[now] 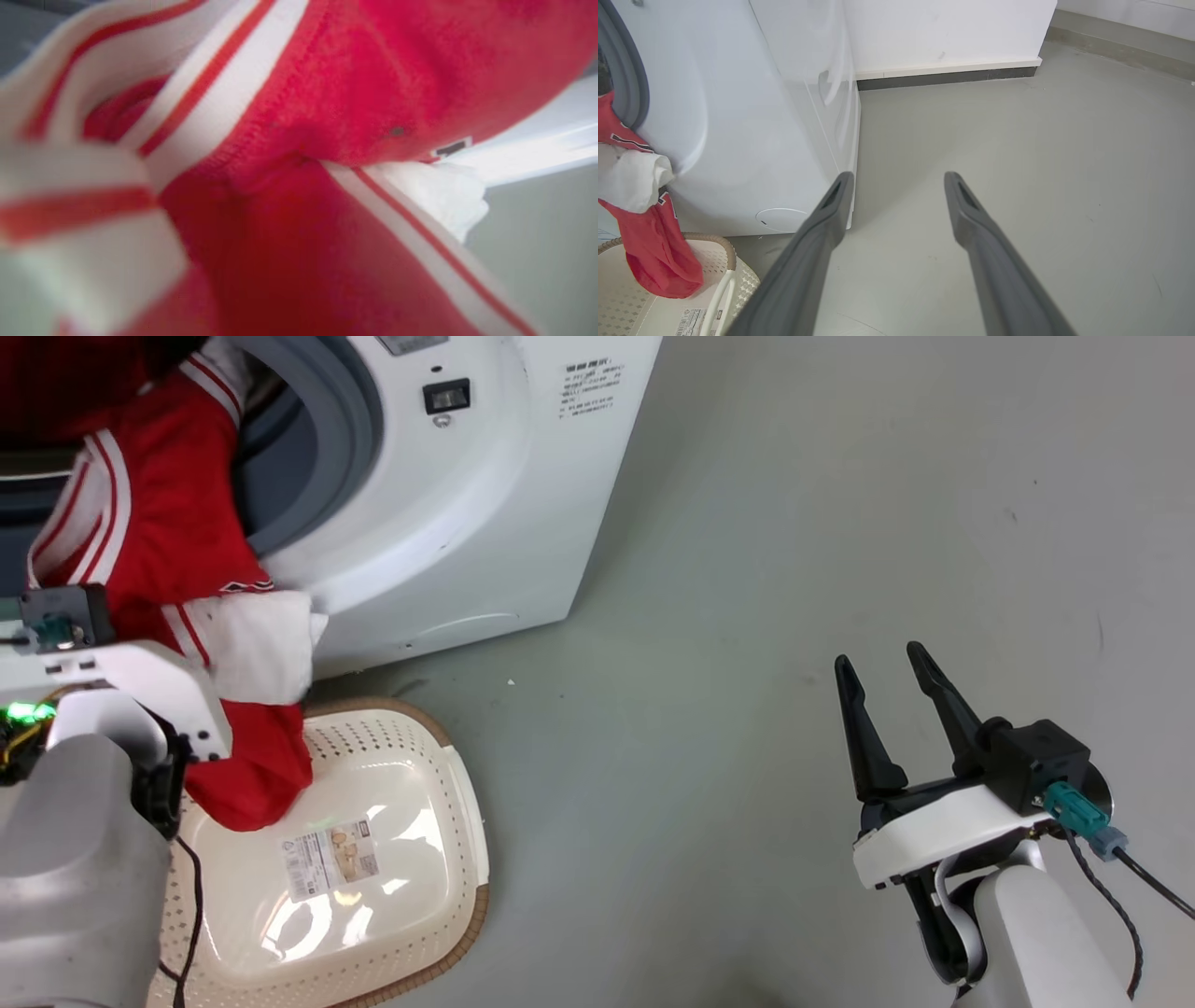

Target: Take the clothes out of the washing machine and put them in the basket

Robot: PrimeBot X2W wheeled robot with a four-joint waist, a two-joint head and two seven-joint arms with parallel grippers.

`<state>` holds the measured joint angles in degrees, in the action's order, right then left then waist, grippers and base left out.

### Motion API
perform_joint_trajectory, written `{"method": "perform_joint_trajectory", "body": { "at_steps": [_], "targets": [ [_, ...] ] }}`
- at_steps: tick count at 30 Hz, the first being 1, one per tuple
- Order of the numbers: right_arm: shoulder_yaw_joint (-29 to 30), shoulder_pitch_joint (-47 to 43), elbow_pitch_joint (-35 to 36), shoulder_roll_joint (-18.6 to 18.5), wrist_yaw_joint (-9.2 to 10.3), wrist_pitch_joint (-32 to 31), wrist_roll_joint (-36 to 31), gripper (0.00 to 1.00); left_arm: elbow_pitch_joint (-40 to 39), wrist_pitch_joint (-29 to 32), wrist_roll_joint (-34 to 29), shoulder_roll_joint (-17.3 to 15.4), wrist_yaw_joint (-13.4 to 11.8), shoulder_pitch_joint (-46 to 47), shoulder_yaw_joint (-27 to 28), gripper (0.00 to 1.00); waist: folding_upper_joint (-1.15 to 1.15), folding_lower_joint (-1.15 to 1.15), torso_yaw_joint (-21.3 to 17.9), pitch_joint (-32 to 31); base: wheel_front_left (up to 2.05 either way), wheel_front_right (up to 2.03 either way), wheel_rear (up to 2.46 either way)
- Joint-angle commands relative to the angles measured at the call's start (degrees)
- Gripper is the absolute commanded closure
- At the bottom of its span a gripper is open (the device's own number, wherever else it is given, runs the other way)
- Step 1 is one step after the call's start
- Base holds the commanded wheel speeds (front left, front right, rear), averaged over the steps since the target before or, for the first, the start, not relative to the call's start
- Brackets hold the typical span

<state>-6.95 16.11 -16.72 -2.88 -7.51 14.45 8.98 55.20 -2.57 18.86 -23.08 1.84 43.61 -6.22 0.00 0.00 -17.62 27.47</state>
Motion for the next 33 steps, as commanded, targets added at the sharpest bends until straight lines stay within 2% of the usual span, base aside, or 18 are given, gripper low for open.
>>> {"method": "perform_joint_trajectory", "body": {
  "at_steps": [1,8,13,23,33],
  "targets": [
    [0.2,-0.1,-0.2,0.0,0.04,0.3,-0.3,0.00,-0.3,-1.4,0.3,0.0,-0.5,-0.8,0.4,1.00,0.00,0.00,0.6,-1.2,0.00,0.00,0.00],
    [1.3,-1.9,0.0,0.0,0.04,-0.7,-2.4,0.00,-2.1,-8.5,0.8,2.8,-1.8,-6.1,0.2,1.00,0.00,0.00,3.1,-6.5,0.00,0.00,0.00],
    [2.5,-4.3,1.5,0.0,0.04,-2.5,-4.0,0.00,-6.8,-11.7,0.1,5.1,-3.1,-10.9,-0.5,1.00,0.00,0.00,5.8,-11.0,0.00,0.00,0.00],
    [3.2,-8.6,5.0,0.0,0.04,-6.2,-5.8,0.00,-19.9,-12.5,0.4,7.9,-5.4,-23.2,-1.0,1.00,0.00,0.00,9.0,-17.2,0.00,0.00,0.00],
    [2.9,-10.7,7.8,0.0,0.04,-8.3,-5.6,0.00,-28.4,-8.6,2.6,11.1,-7.9,-35.9,-2.1,1.00,0.00,0.00,10.3,-18.5,0.00,0.00,0.00]
  ]
}}
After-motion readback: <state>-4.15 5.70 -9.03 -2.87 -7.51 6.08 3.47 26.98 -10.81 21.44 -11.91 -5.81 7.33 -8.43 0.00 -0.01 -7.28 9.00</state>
